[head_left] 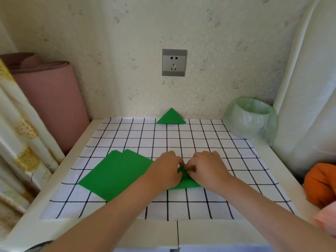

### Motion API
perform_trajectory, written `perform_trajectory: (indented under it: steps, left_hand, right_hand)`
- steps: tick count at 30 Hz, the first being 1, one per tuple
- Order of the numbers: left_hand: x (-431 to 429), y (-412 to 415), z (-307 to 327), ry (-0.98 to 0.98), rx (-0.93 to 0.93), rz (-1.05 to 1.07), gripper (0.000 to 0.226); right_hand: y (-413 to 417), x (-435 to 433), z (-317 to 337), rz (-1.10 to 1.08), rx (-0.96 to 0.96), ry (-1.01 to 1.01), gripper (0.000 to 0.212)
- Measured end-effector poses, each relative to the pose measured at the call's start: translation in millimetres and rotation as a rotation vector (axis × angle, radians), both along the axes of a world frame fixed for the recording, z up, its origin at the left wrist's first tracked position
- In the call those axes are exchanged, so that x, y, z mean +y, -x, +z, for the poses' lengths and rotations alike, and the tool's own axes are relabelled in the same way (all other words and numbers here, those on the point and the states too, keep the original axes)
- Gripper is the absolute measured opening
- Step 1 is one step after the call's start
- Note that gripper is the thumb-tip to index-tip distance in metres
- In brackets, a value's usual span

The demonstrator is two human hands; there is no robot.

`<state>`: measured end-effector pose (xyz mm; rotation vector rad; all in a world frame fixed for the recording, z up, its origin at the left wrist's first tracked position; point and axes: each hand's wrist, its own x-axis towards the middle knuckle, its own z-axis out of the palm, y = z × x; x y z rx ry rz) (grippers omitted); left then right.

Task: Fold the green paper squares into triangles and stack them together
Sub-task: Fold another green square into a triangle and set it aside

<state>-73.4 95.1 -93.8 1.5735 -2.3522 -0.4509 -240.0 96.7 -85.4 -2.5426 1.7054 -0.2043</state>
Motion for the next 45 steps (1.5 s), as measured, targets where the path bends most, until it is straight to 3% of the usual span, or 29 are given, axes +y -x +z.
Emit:
perform_trajectory:
  steps: [16, 22, 28, 36, 40, 45]
  left_hand:
    - [46, 13, -16, 0.255, -0.181, -0.166, 0.026]
    - [64, 12, -31, 0.348, -0.162, -0.17, 0.029]
    - [72, 14, -32, 0.344, -0.17, -0.12, 0.042]
    - [84, 12, -27, 0.317, -0.126, -0.126, 0.034]
    - [88, 11, -25, 0.316, -0.13, -0.142, 0.038]
    - [93, 6, -26, 0.266, -0.163, -0.14, 0.047]
  right_hand:
    - [5, 6, -10, -0.053, -0.087, -0.021, 0.021]
    - [7, 13, -16, -0.035, -0.081, 0.044, 0.022]
    - [8, 27, -17, 0.019, 0.004, 0.138, 0.027]
    - [14, 53, -24, 0.105, 0.066, 0.28, 0.007]
    - [18, 71, -31, 0.107, 0.038, 0.284, 0.039]
    - [27, 80, -36, 0.102, -0.025, 0.284, 0.04]
